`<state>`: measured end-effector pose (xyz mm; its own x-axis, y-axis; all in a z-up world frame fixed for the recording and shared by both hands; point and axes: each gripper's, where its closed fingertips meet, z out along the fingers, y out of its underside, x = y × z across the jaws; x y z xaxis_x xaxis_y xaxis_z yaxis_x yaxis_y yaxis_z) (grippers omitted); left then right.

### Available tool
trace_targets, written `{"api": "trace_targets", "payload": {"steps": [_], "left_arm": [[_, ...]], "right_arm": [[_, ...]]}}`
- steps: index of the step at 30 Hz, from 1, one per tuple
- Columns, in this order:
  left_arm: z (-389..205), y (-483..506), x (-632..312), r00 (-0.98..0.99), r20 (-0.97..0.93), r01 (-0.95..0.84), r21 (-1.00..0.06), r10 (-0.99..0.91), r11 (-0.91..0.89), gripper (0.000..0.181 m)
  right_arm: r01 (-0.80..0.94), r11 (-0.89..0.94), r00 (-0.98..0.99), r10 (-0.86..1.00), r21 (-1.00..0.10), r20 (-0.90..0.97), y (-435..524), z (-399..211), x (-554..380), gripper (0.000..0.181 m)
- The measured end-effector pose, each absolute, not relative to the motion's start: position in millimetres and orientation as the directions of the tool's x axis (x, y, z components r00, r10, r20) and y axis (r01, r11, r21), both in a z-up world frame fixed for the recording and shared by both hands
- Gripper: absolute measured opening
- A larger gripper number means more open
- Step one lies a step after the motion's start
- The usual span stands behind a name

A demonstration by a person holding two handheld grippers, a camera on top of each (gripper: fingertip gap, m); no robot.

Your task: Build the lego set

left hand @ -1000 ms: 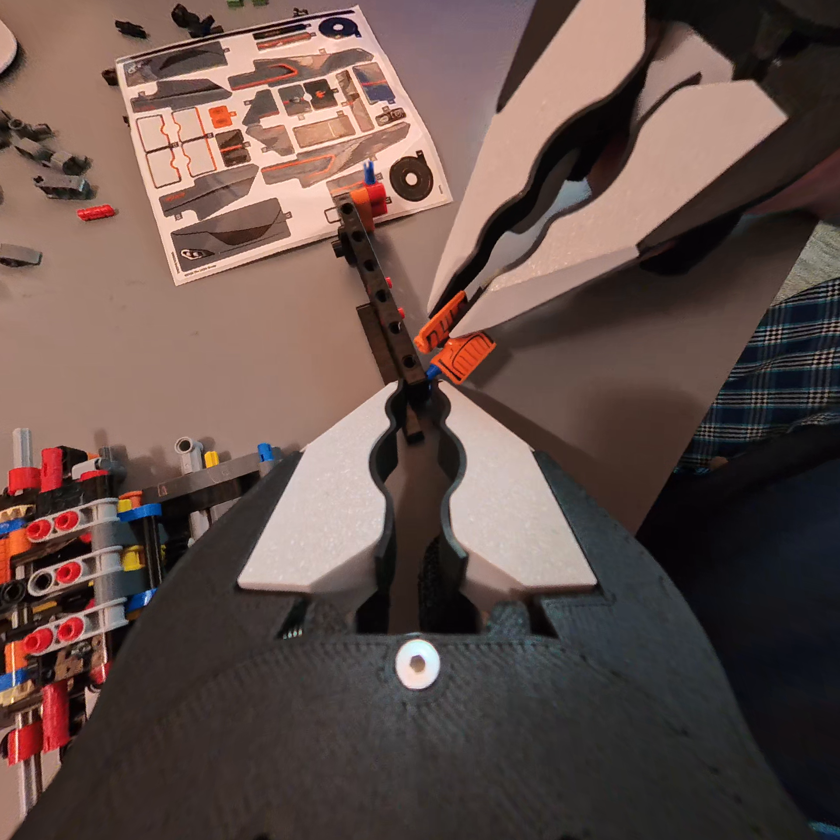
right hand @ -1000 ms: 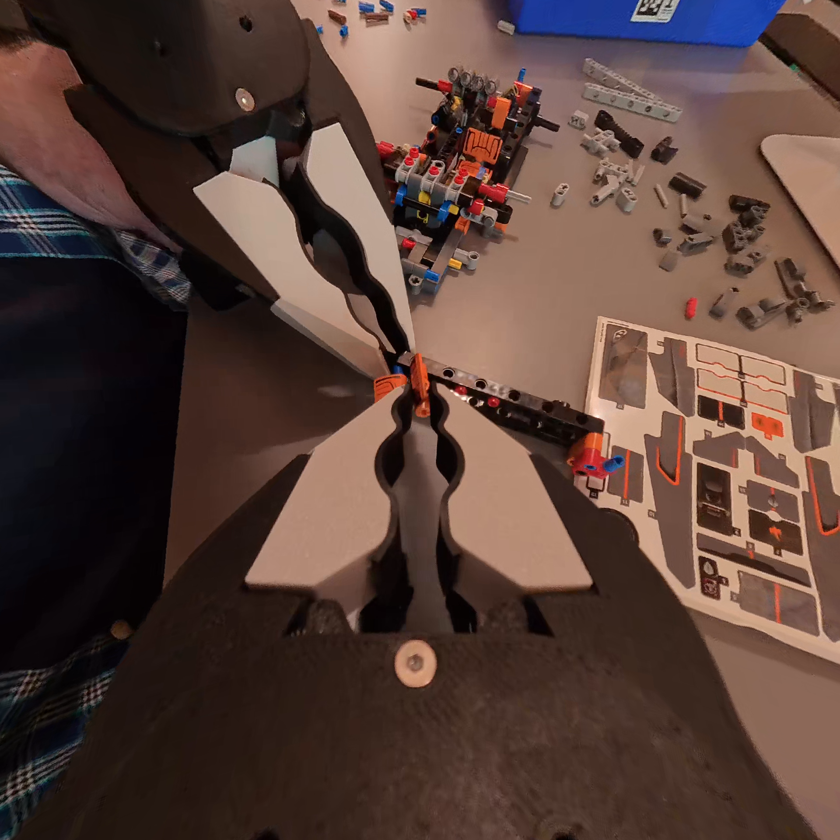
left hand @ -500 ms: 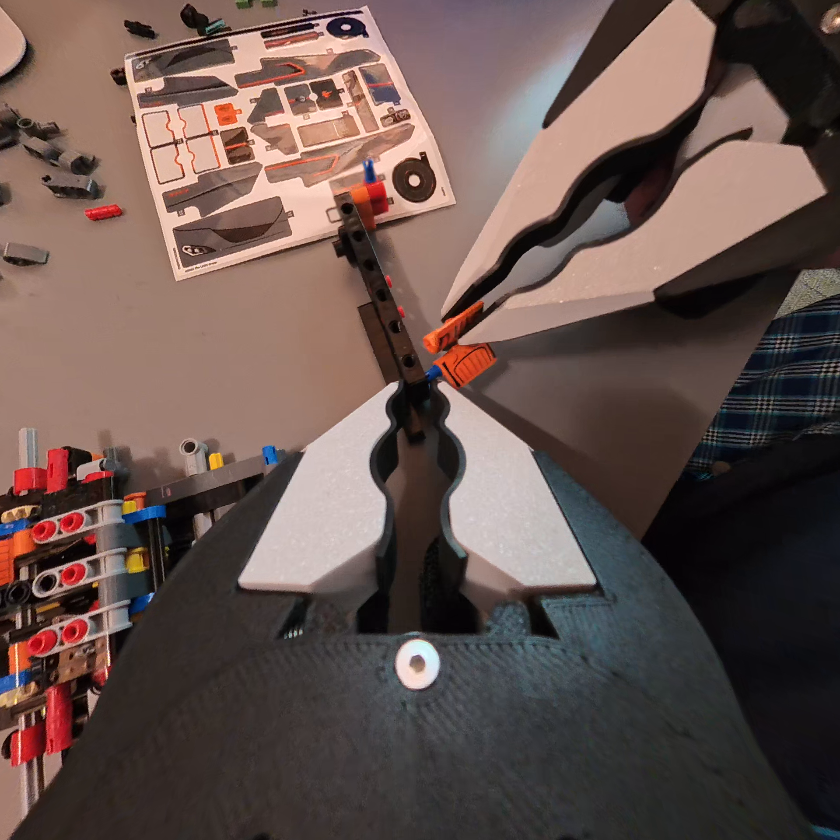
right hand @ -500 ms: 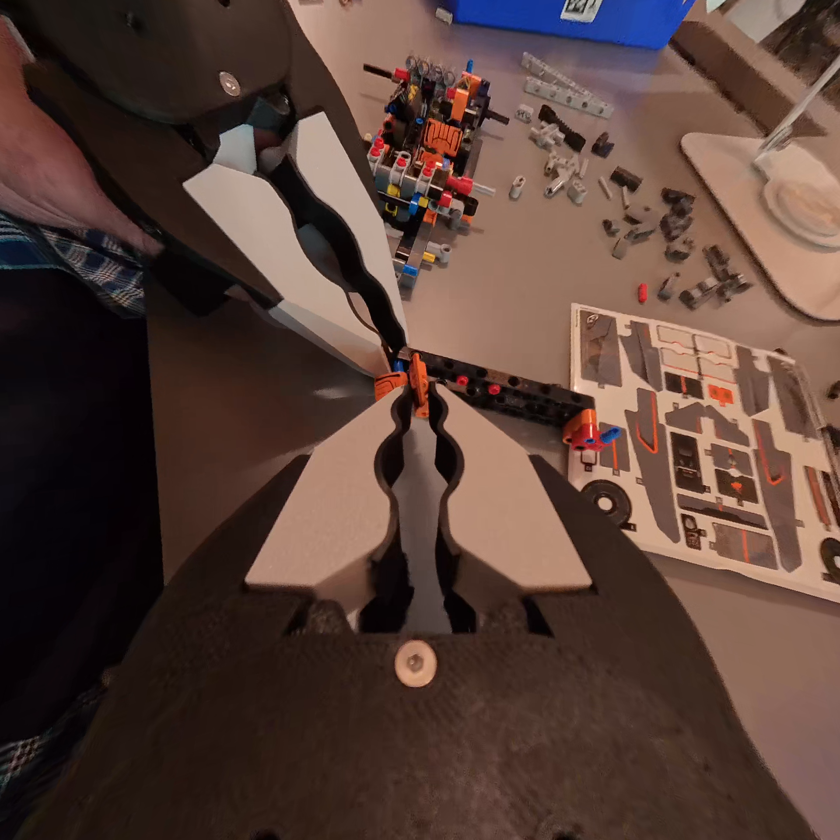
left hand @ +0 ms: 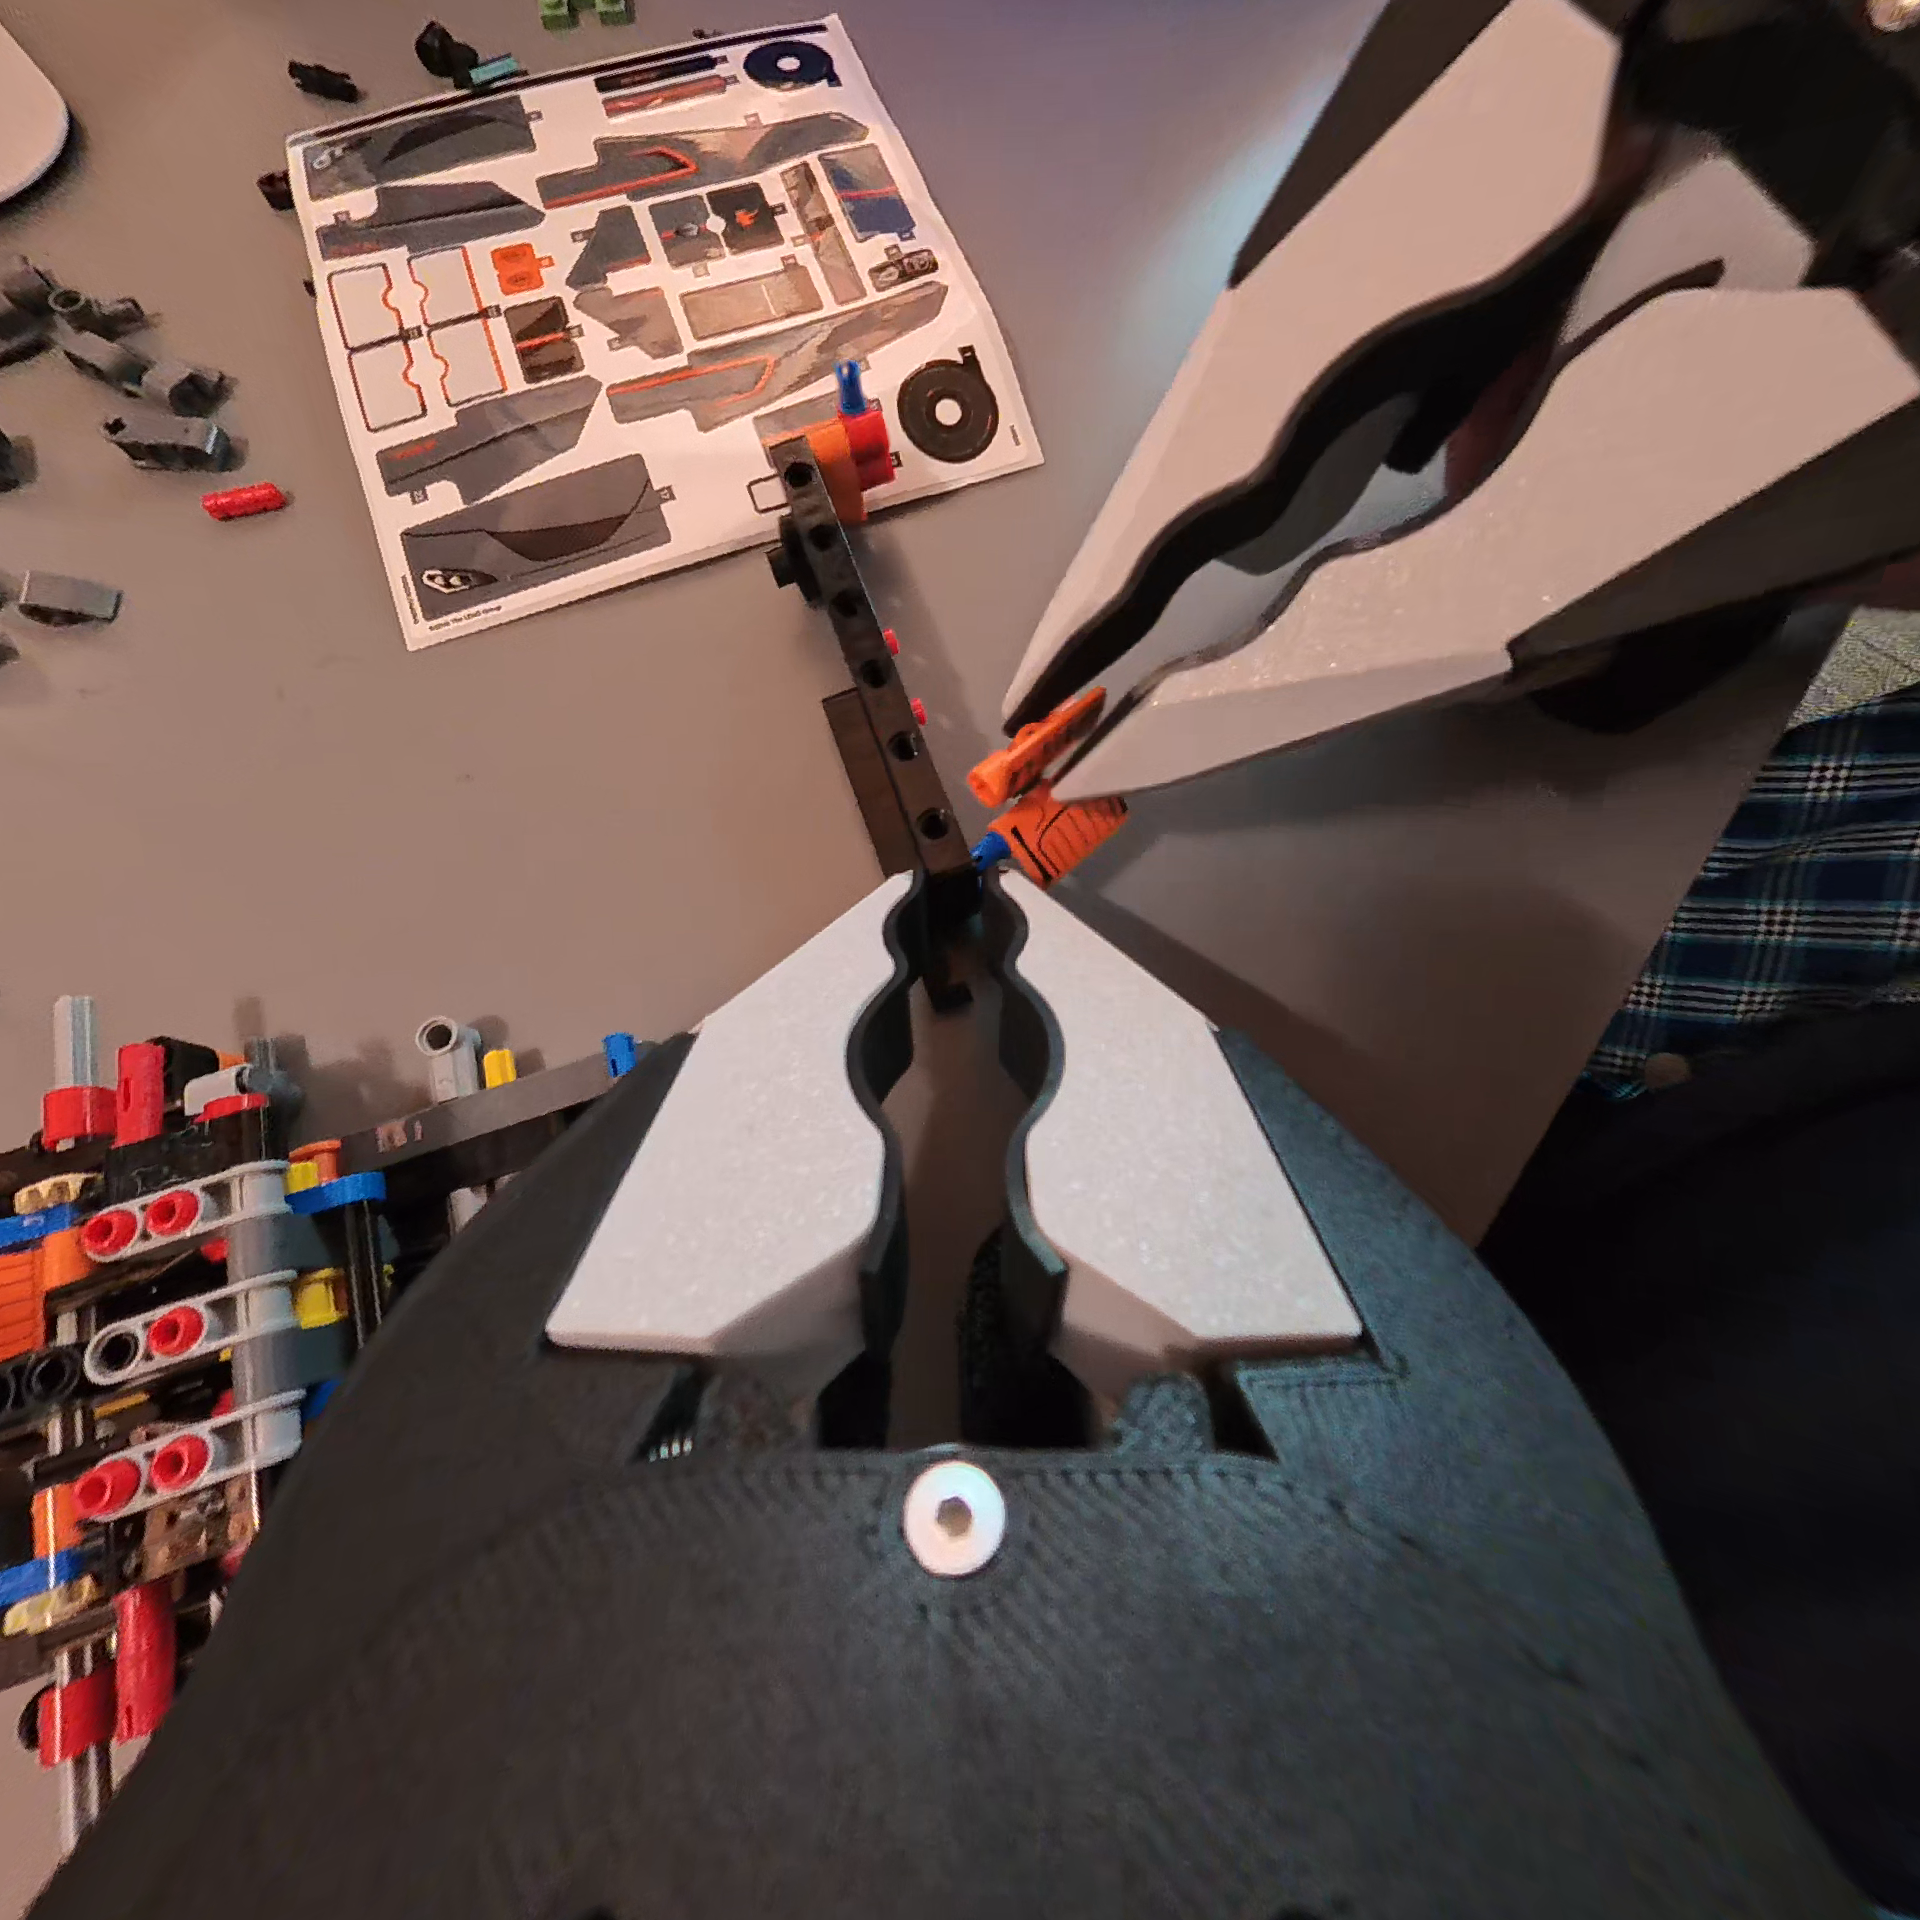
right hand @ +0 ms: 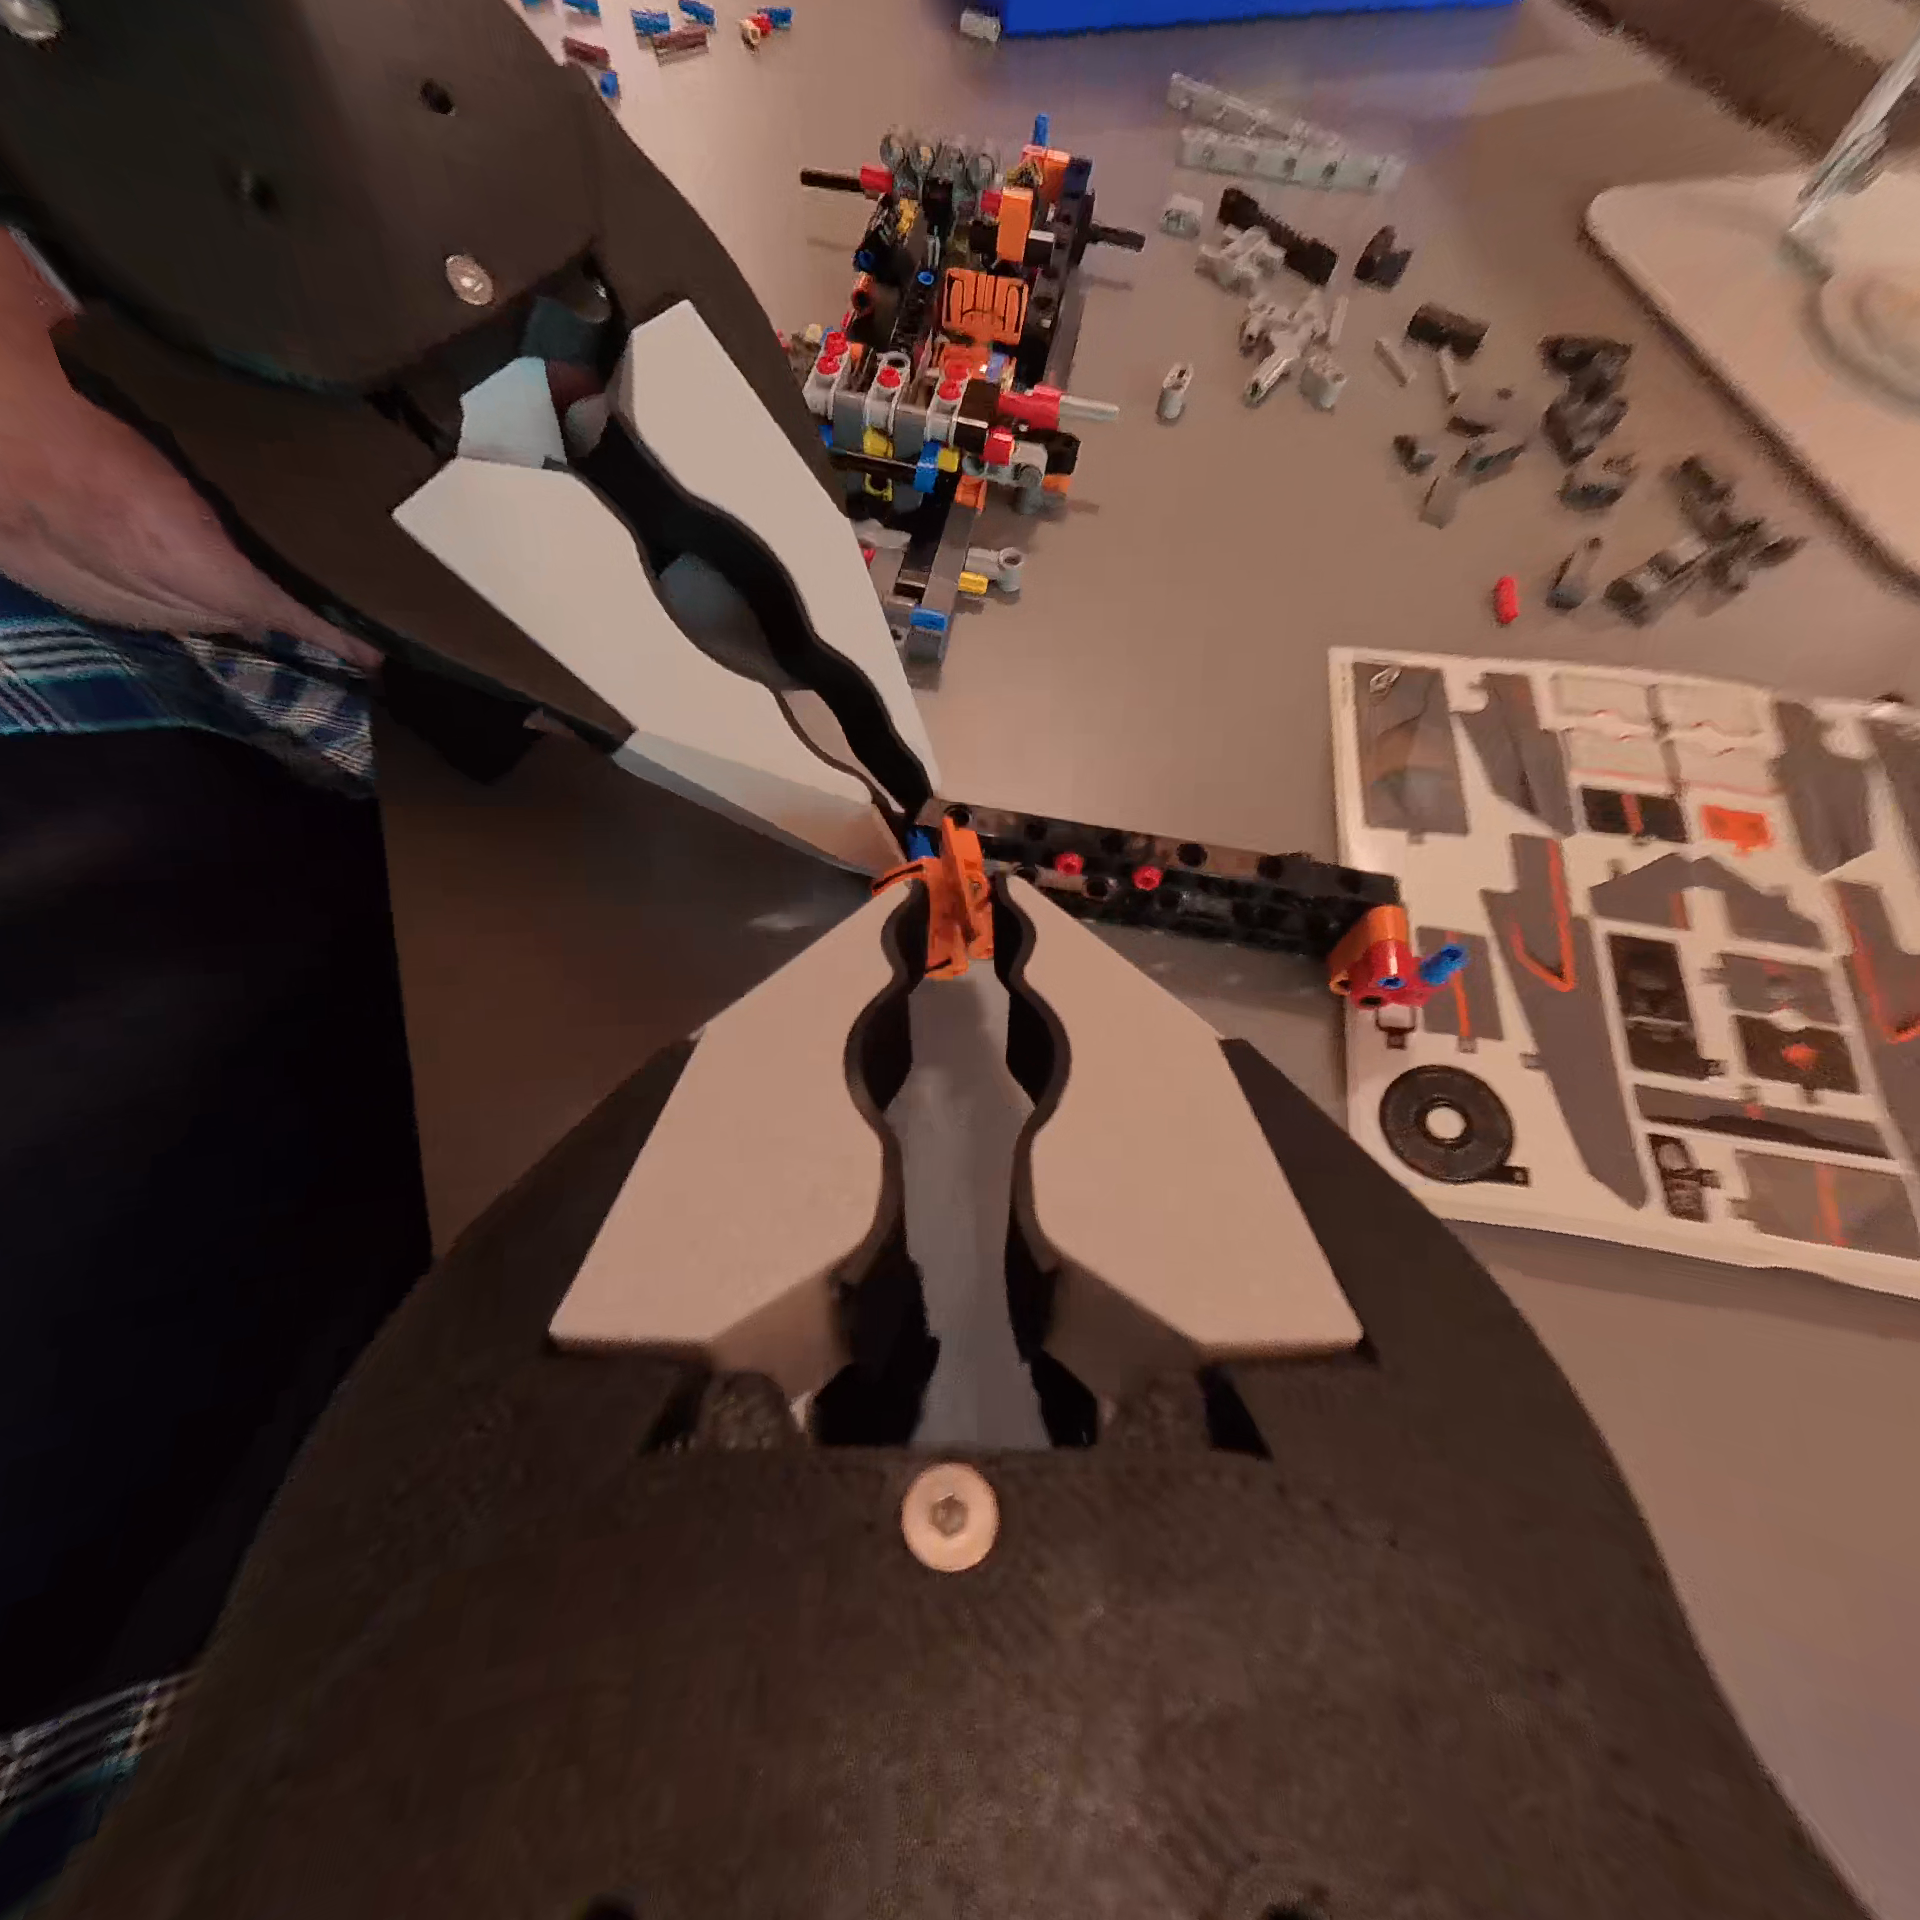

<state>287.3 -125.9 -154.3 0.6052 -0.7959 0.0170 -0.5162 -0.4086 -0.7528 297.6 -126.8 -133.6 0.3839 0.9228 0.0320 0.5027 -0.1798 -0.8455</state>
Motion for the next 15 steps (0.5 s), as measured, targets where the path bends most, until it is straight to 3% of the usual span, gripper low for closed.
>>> {"api": "trace_targets", "payload": {"steps": [8, 15], "left_arm": [[-154.4, -127.2, 289.2, 0.594, 0.009, -0.526, -0.752, -0.804, -0.397, 0.01], [-154.2, -126.9, 289.9, 0.59, 0.022, -0.521, -0.753, -0.807, -0.401, 0.01]], "right_arm": [[0.557, -0.248, 0.349, 0.936, -0.792, -0.048, -129.5, -148.0, 300.1, 0.018], [0.62, -0.169, 0.34, 0.938, -0.766, 0.068, -124.8, -153.1, 306.9, 0.033]]}}
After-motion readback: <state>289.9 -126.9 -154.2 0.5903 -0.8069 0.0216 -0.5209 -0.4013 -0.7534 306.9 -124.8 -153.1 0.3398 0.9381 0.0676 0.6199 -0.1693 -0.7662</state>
